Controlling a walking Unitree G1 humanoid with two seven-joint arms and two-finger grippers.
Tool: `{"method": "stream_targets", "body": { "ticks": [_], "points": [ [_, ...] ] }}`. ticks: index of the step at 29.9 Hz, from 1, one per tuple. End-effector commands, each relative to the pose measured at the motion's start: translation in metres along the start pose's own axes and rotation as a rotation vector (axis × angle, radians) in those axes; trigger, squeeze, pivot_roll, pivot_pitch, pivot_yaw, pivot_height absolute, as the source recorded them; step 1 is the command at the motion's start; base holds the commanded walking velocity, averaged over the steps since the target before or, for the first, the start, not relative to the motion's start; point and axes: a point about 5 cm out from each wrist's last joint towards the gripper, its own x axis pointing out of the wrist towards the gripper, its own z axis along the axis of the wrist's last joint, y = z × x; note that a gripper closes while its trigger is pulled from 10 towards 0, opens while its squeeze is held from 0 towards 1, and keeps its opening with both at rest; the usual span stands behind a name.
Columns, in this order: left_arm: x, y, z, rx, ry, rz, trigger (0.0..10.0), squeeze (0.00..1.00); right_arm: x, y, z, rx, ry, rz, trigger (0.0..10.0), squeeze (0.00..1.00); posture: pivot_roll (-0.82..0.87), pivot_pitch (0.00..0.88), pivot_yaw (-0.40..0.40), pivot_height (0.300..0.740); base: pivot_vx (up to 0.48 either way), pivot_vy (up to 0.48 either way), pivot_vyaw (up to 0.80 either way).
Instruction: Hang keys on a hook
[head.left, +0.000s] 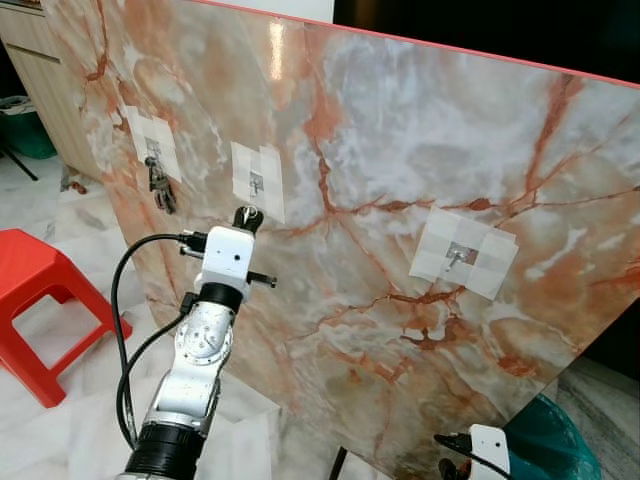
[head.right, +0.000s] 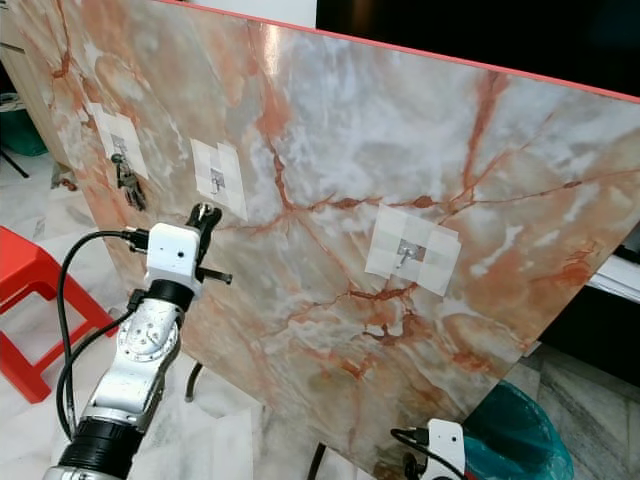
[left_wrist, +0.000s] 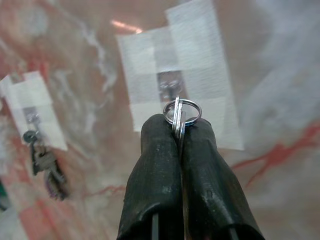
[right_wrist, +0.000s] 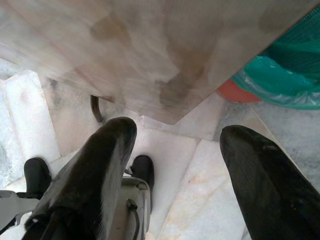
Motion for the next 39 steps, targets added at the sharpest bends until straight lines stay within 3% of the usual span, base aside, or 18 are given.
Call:
{"method": "stream_targets", "body": {
  "ticks": [1,11,17,20,25,39],
  "points": [
    [0.007,0.01,0.002,0.011,0.005,0.043,10.0,0.0,0.0,-0.002,0.001,-0.008,-0.002,-0.003,10.0,0.0,0.0,0.0,-0.084,0.74,0.0,0.0,0.0],
    [0.015,0.024,-0.005,0.02,0.074,0.126,10.0,0.0,0.0,-0.003,0.001,-0.018,0.001,-0.002,10.0,0.0,-0.01,0.0,-0.086,0.74,0.0,0.0,0.0],
    [0.023,0.025,-0.009,0.02,0.104,0.14,10.0,0.0,0.0,-0.003,0.001,-0.025,0.002,0.001,10.0,0.0,-0.01,0.0,-0.089,0.74,0.0,0.0,0.0],
    [0.026,0.018,-0.008,-0.002,0.086,0.1,10.0,0.0,0.0,-0.003,0.001,-0.025,0.002,0.0,10.0,0.0,-0.01,0.0,-0.089,0.74,0.0,0.0,0.0],
    [0.024,0.002,-0.008,0.039,0.06,-0.003,10.0,0.0,0.0,-0.003,0.0,-0.022,0.002,0.0,10.0,0.0,-0.01,0.0,-0.088,0.74,0.0,0.0,0.0],
    [0.01,0.011,-0.01,0.008,0.039,0.08,10.0,0.0,0.0,-0.002,0.0,-0.008,-0.005,0.002,10.0,0.0,-0.01,0.0,-0.085,0.74,0.0,0.0,0.0]
  ]
}}
